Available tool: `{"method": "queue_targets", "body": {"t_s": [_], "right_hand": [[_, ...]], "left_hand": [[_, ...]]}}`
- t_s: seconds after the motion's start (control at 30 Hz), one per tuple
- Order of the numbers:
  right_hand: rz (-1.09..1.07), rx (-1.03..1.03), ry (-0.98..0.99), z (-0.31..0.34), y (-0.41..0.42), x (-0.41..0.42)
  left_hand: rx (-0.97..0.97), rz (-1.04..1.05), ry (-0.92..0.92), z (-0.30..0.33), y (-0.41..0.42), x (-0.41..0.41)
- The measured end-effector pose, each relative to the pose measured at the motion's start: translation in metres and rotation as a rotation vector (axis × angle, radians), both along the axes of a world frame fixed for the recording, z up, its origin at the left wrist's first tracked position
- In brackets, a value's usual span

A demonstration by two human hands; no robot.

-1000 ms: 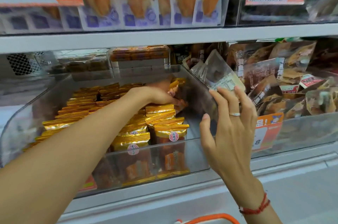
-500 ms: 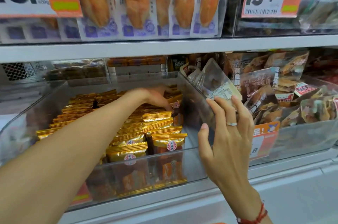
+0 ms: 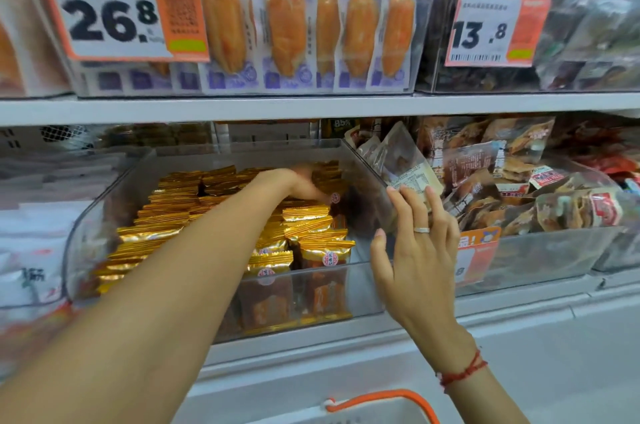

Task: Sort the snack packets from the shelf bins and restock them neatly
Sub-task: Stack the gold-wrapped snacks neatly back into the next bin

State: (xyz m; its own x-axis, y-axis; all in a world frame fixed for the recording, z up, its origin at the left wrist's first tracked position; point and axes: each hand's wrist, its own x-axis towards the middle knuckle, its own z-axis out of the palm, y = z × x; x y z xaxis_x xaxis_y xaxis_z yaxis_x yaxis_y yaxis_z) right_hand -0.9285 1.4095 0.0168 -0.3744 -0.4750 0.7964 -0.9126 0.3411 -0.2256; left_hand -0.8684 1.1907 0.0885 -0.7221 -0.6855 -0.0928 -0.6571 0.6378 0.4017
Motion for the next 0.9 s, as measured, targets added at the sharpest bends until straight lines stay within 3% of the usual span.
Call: {"method": "queue_targets", "body": {"t_s": [0.1,0.2,0.27,0.37,0.43,0.57,0.63,0.73,0.9], "right_hand": [[0.01,0.084,0.01,0.004,0.009,0.001],[0.049,0.012,0.076,0.008,0.03,0.017],[0.187,-0.076,0.111,-0.003,0.05,0.039],[0.401,-0.005,0.029,-0.043,0.082,0.065],[0.455,0.259,-0.077,-0.083,0.1,0.074],[0.408,1.152,-0.293,-0.17,0.129,0.076],[0.422,1.4,-0.326,-0.211,0.143,0.081],[0.413,1.593,-0.306,-0.265,0.157,0.089],[0.26,1.609,-0.394,-0.317,0.167,0.093]], "left_hand": [[0.033,0.07,0.244,0.013,0.023,0.031],[-0.276,0.078,0.449,0.018,0.072,0.079],[-0.452,0.049,0.566,0.01,0.117,0.12],[-0.423,0.026,0.691,-0.026,0.177,0.181],[-0.307,0.079,0.624,-0.068,0.201,0.215],[-0.144,0.197,0.283,-0.172,0.232,0.262],[-0.045,0.228,0.131,-0.227,0.243,0.278],[0.143,0.257,-0.056,-0.307,0.261,0.296],[0.404,0.173,-0.26,-0.383,0.28,0.304]]}}
